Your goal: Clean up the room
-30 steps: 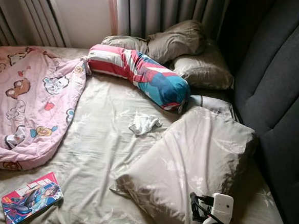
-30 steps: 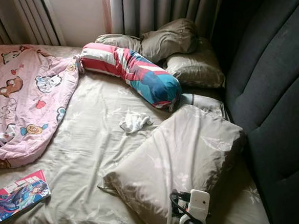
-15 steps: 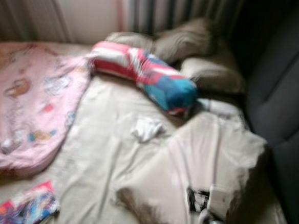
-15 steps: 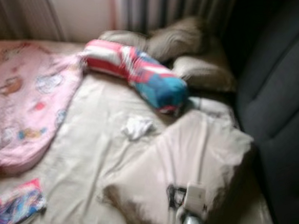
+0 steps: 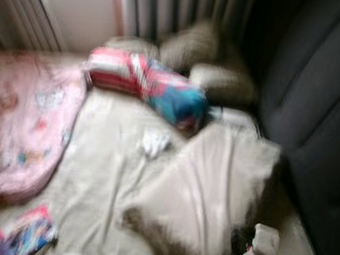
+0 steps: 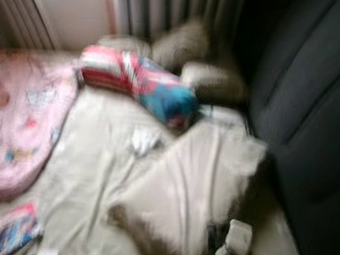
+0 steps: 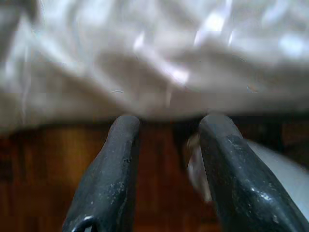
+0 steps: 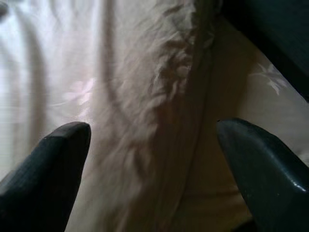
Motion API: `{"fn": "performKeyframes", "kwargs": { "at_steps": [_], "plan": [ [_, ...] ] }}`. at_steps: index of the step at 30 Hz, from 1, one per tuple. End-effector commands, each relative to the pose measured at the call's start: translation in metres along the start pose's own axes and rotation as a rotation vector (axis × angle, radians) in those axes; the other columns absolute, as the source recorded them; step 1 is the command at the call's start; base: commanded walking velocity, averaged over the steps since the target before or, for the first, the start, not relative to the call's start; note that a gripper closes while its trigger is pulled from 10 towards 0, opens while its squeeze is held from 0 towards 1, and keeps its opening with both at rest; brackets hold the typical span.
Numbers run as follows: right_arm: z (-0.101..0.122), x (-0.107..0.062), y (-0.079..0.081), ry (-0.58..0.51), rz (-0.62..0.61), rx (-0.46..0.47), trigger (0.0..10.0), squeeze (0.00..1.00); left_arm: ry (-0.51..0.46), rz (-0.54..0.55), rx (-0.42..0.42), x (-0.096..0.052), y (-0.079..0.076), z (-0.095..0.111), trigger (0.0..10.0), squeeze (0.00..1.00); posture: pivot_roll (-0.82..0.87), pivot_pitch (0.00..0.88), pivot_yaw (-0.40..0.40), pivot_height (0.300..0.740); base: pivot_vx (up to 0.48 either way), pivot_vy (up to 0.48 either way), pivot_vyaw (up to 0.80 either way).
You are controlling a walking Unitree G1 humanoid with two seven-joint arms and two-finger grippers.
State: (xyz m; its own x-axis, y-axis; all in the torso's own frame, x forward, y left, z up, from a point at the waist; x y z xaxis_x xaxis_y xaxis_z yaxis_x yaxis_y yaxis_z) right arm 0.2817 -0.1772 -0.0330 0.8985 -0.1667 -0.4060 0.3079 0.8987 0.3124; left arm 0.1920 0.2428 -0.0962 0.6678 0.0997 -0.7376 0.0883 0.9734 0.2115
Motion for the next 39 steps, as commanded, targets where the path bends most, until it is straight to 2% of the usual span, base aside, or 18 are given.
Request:
{"fn": "performKeyframes", "kwargs": {
  "at_steps": [1, 26, 27, 33, 39],
  "plan": [
    [-0.001, 0.001, -0.001, 0.013, -0.008, 0.009, 10.0, 0.00, 0.045, 0.002, -0.004, -0.003, 0.002, -0.013, 10.0, 0.00, -0.01, 0.176, -0.010, 0.740, 0.000, 0.000, 0.00],
    [0.003, 0.006, 0.008, 0.028, 0.063, 0.054, 10.0, 0.00, 0.050, 0.001, 0.002, -0.004, 0.003, -0.014, 10.0, 0.00, -0.01, 0.180, -0.001, 0.740, 0.000, 0.000, 0.00],
    [0.005, 0.007, 0.012, 0.031, 0.084, 0.070, 10.0, 1.00, 0.051, 0.001, 0.002, -0.004, 0.003, -0.014, 10.0, 0.00, -0.01, 0.180, -0.001, 0.740, 0.000, 0.000, 0.00],
    [0.010, 0.014, 0.020, 0.057, 0.114, 0.060, 10.0, 1.00, 0.051, 0.002, 0.003, -0.004, 0.004, -0.014, 10.0, 0.00, 0.00, 0.185, 0.005, 0.740, 0.000, 0.000, 0.00],
    [0.018, 0.023, 0.020, 0.081, 0.076, 0.090, 10.0, 1.00, 0.051, 0.005, 0.010, -0.006, 0.007, -0.017, 10.0, 0.00, 0.02, 0.210, 0.022, 0.740, 0.000, 0.000, 0.00]
  ]
}}
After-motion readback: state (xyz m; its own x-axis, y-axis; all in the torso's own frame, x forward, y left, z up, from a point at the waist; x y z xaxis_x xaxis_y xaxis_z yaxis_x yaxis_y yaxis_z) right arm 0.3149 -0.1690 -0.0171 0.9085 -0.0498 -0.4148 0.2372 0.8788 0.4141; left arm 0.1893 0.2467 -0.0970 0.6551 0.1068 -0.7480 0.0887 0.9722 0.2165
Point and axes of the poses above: a point about 5 cm out from each wrist's last joint towards the gripper, its own x axis pointing out of the wrist towards the gripper, its own z axis along the axis of the wrist's last joint, y = z × x, the point moved 3 cm from there along x, pointing out of the wrist towards the gripper, and after that the axes turned 11 degrees about x, right-handed, at the moved point
